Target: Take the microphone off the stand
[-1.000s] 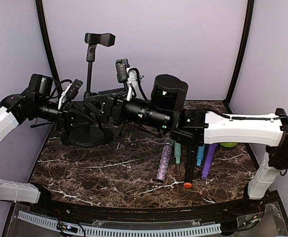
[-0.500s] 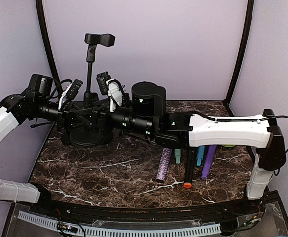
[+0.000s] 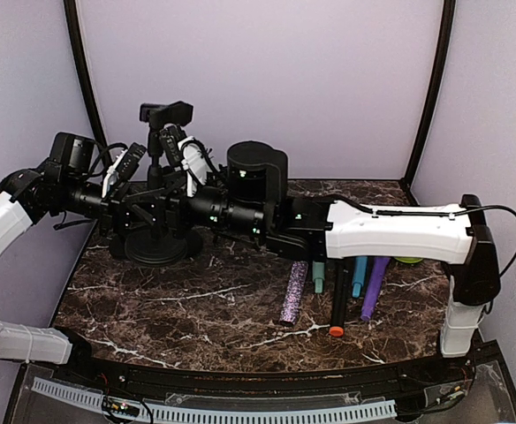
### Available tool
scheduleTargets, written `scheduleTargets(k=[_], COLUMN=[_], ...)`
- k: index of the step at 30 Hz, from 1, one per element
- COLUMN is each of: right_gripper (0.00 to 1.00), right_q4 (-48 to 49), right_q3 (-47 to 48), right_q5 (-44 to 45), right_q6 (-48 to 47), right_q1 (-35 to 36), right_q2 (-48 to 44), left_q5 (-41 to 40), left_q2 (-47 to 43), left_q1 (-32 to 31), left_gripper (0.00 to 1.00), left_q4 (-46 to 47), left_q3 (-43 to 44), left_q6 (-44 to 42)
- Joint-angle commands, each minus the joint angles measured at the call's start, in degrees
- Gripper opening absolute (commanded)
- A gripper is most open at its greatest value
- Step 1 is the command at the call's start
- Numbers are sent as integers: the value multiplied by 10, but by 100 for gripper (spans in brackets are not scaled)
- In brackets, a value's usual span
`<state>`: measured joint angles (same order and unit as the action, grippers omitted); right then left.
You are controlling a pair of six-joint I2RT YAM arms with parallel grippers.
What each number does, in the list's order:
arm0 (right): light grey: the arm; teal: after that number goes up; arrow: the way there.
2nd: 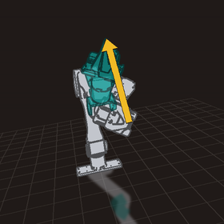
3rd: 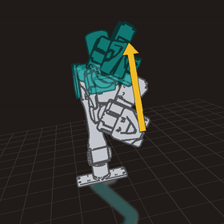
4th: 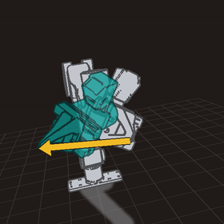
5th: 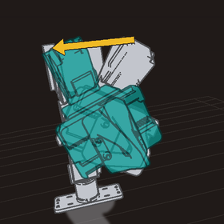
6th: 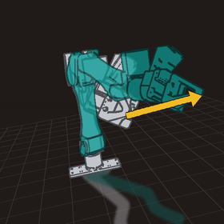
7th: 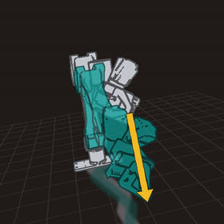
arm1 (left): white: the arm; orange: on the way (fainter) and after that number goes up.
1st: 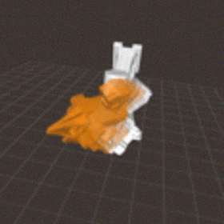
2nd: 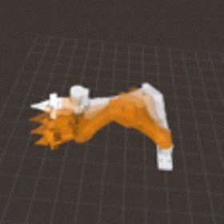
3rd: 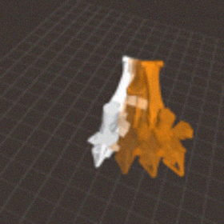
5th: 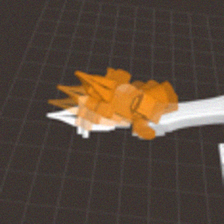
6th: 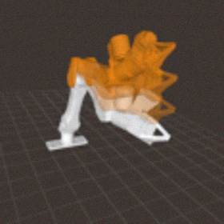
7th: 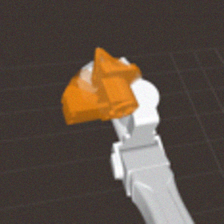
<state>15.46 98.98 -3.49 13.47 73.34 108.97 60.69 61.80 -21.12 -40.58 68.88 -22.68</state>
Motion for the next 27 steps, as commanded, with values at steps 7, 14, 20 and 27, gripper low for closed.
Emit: scheduleTargets(k=[7, 14, 20, 27], right_gripper=[47, 11, 0, 0], right_q4=[128, 207, 183, 182], right_q3=[-27, -134, -113, -169], right_q5=[-46, 12, 37, 142], right_q6=[13, 28, 8, -52], right_q1=[-2, -13, -14, -46], right_q2=[-6, -47, -37, -57], left_q5=[24, 33, 21, -70], left_q2=[-13, -15, -14, 1], left_q1=[3, 3, 2, 16], left_gripper=[0, 0, 56, 99], left_q4=[-3, -1, -12, -84], left_q3=[-3, -7, -8, -12], left_q6=[-4, -1, -5, -56])
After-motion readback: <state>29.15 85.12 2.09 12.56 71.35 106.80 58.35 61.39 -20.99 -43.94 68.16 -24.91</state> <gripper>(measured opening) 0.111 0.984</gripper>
